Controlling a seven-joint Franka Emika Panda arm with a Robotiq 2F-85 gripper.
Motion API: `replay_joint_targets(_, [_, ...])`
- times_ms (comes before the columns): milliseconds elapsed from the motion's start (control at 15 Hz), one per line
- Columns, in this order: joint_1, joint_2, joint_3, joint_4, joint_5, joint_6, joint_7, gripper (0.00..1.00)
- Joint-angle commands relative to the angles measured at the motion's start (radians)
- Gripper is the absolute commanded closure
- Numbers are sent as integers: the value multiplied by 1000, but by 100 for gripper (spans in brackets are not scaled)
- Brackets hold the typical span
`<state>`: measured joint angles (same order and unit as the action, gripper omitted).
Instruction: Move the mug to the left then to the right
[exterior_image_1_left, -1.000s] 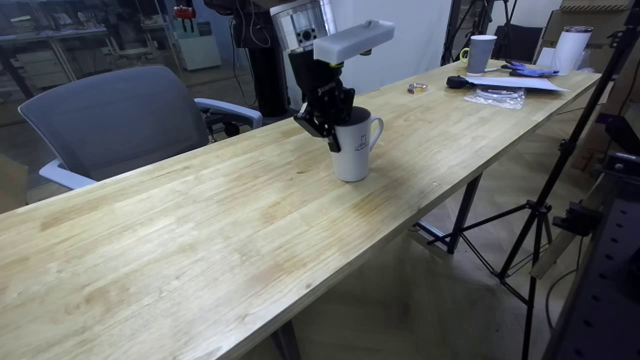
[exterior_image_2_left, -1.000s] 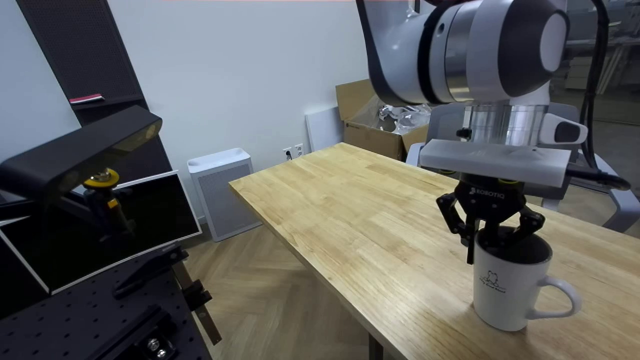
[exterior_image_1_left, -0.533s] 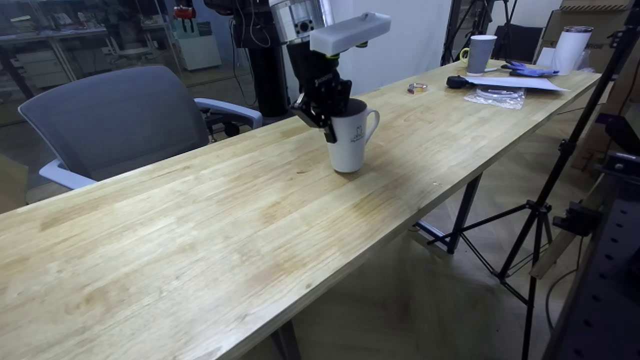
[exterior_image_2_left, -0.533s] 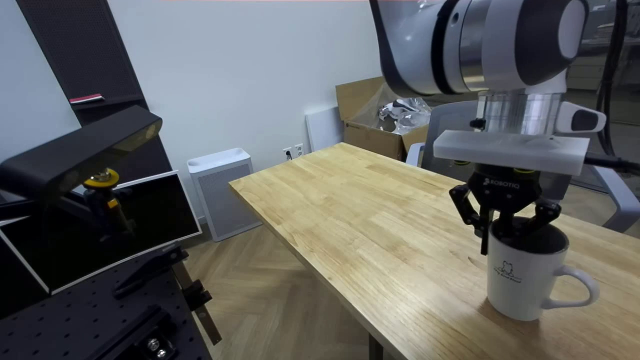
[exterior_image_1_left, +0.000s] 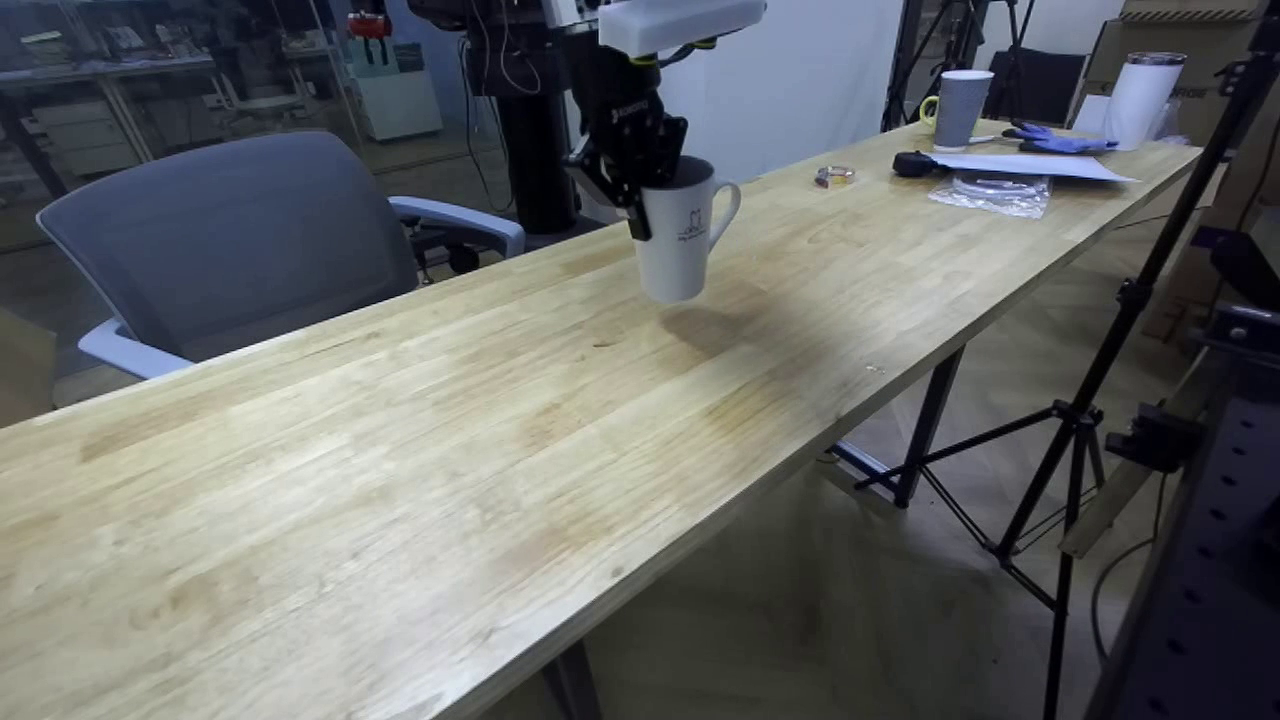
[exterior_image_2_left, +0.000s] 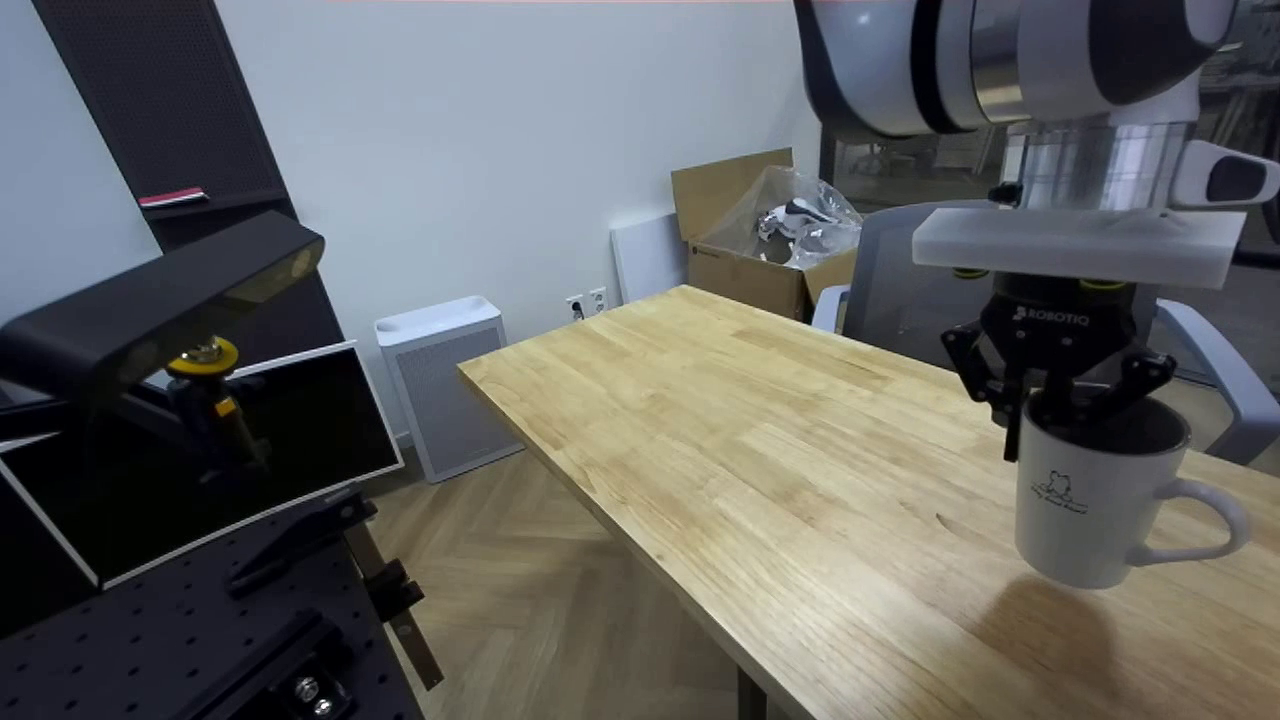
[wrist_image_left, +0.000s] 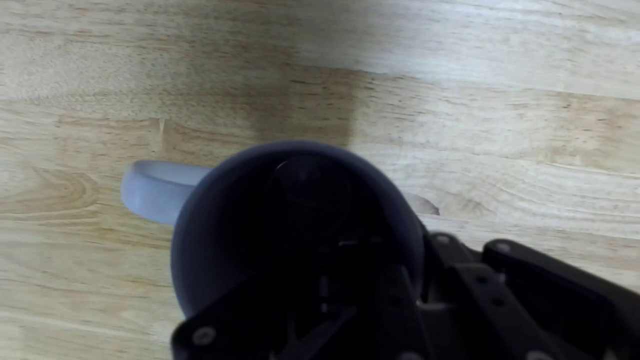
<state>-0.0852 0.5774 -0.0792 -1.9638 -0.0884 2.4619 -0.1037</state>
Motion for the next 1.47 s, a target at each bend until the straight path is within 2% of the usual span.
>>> replay_joint_targets(0, [-3, -11, 27, 56, 22, -73, -9, 97])
replay_joint_targets(733, [80, 60, 88, 168, 14, -144, 9, 97])
replay_joint_targets(1400, [126, 115, 142, 175, 18, -110, -22, 97])
